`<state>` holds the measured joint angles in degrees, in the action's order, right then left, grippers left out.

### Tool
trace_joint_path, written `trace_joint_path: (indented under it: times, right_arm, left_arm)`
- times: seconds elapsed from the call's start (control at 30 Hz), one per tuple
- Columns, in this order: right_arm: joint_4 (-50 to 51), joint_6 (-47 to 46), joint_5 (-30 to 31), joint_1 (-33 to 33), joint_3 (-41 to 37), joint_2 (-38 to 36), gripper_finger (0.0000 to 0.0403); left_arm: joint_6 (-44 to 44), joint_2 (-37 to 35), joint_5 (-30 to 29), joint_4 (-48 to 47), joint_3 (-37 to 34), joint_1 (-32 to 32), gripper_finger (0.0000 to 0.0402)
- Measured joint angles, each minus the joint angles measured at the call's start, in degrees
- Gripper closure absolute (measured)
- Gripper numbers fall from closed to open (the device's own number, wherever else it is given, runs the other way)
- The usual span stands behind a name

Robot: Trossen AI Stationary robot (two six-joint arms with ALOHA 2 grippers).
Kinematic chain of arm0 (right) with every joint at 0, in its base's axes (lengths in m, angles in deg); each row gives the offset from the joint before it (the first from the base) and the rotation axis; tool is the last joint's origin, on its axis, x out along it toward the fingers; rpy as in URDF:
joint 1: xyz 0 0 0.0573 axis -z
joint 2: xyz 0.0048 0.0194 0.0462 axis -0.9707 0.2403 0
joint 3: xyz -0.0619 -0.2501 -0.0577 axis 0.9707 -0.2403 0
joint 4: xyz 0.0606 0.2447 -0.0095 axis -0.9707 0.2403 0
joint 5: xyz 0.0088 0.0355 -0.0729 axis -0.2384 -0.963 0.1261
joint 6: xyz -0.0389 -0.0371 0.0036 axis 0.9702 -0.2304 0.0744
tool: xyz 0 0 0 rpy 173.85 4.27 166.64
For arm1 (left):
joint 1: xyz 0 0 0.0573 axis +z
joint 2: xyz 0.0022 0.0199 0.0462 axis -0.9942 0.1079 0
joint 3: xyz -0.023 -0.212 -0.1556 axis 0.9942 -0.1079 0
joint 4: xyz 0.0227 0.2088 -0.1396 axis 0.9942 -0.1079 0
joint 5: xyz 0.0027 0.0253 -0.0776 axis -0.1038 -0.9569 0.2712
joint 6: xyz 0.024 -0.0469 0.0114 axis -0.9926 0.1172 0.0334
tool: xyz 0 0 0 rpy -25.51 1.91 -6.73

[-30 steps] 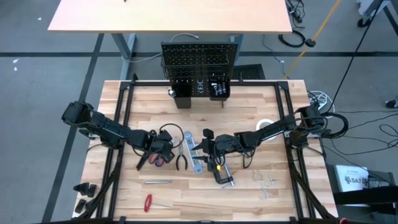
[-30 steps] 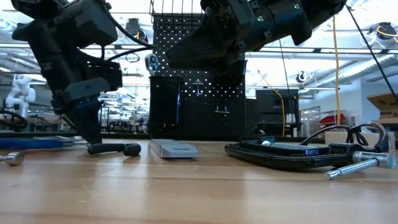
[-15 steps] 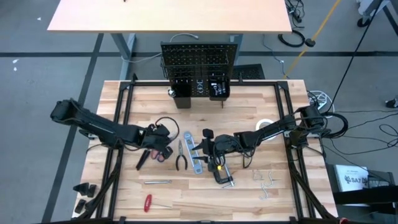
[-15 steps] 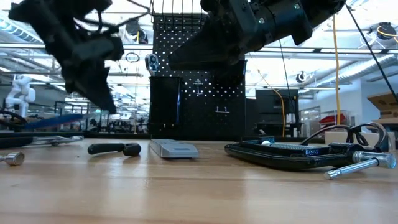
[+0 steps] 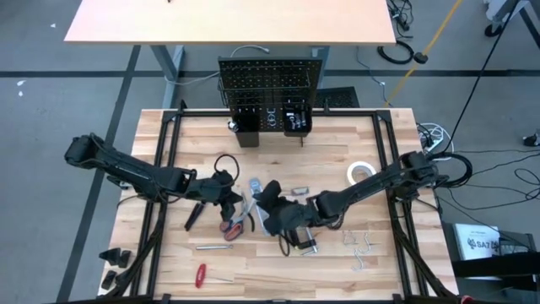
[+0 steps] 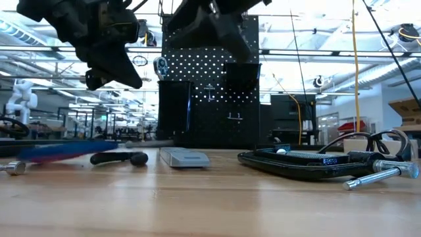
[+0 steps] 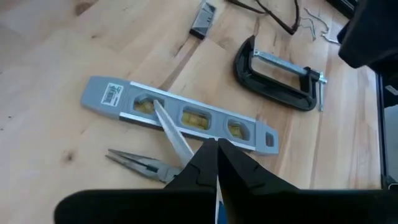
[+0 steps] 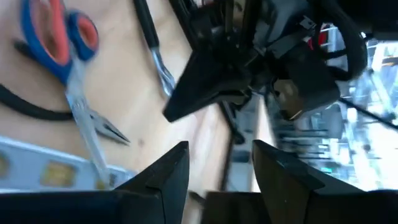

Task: Hang tools onto peg board
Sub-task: Put the blue scissors into the left black bin on the peg board

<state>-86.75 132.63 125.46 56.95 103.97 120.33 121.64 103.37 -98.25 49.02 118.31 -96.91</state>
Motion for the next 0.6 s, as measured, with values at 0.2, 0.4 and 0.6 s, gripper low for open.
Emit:
trace_joint_path:
  times: [0.2, 0.4, 0.6]
  right_arm:
    - [7.46, -15.64, -6.96, -0.25, 3.18, 3.10, 0.0236]
    - [11.97, -33.35, -26.83, 1.20, 3.15, 3.10, 0.0236]
    - [12.50, -35.47, -26.33, 1.56, 2.74, 3.10, 0.0236]
  left_arm:
    - [-1.04, 0.00, 2.82, -0.76, -0.15, -0.11, 0.0391]
    - [-0.78, 0.35, 8.90, -0.65, -1.85, -1.53, 0.0389]
    - [0.26, 4.06, 8.63, 0.24, -2.27, -2.80, 0.0360]
